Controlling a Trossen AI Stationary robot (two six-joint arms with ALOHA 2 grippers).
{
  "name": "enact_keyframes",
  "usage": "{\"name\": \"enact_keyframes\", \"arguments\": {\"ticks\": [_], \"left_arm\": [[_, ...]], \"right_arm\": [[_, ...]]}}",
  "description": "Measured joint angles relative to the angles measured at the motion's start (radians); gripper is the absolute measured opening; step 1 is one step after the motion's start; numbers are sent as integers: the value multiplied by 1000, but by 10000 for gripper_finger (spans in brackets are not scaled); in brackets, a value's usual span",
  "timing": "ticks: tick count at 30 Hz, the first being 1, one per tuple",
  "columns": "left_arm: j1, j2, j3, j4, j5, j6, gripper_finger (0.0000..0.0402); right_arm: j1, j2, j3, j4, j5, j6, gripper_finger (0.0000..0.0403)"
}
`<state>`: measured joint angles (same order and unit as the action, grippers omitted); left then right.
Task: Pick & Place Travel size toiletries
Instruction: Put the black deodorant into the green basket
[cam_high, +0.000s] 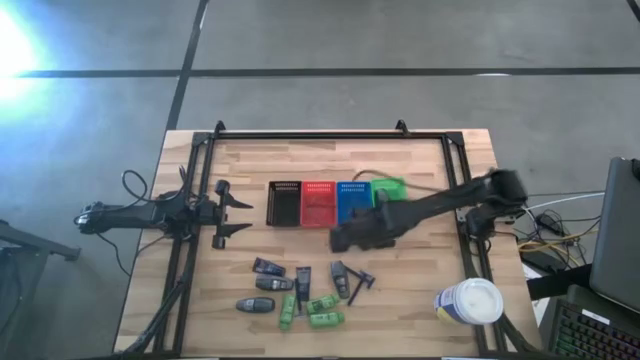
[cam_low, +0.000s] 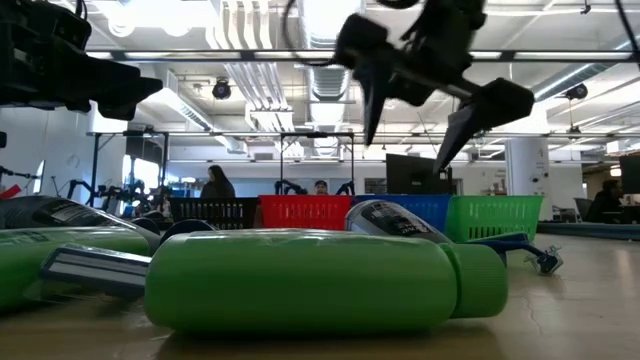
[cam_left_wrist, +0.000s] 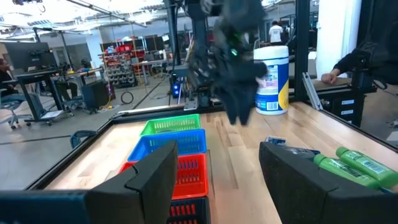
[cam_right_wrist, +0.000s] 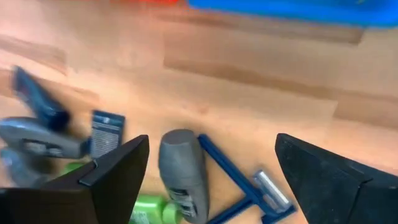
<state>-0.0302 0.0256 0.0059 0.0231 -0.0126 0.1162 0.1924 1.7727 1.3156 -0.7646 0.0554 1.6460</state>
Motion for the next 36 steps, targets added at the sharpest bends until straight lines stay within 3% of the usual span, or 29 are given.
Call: {"name": "enact_keyframes", "arguments": {"ticks": [5, 10, 16, 21, 26, 30, 36], "left_arm": [[0, 3, 0, 0, 0, 0, 232], [0, 3, 0, 0, 0, 0, 232], [0, 3, 0, 0, 0, 0, 232], [0, 3, 0, 0, 0, 0, 232], [0, 4, 0, 0, 0, 0, 232], [0, 4, 0, 0, 0, 0, 232], [0, 4, 0, 0, 0, 0, 232]], "right_arm": [[36, 180, 156, -72, -29, -6, 330], [54, 273, 267, -75, -35, -4, 318], [76, 354, 314, -78, -112, 23, 320], [88, 390, 336, -74, -111, 24, 323], [84, 387, 342, -120, -110, -5, 268], [84, 384, 330, -138, -189, -69, 199], [88, 386, 320, -135, -211, -65, 199]]}}
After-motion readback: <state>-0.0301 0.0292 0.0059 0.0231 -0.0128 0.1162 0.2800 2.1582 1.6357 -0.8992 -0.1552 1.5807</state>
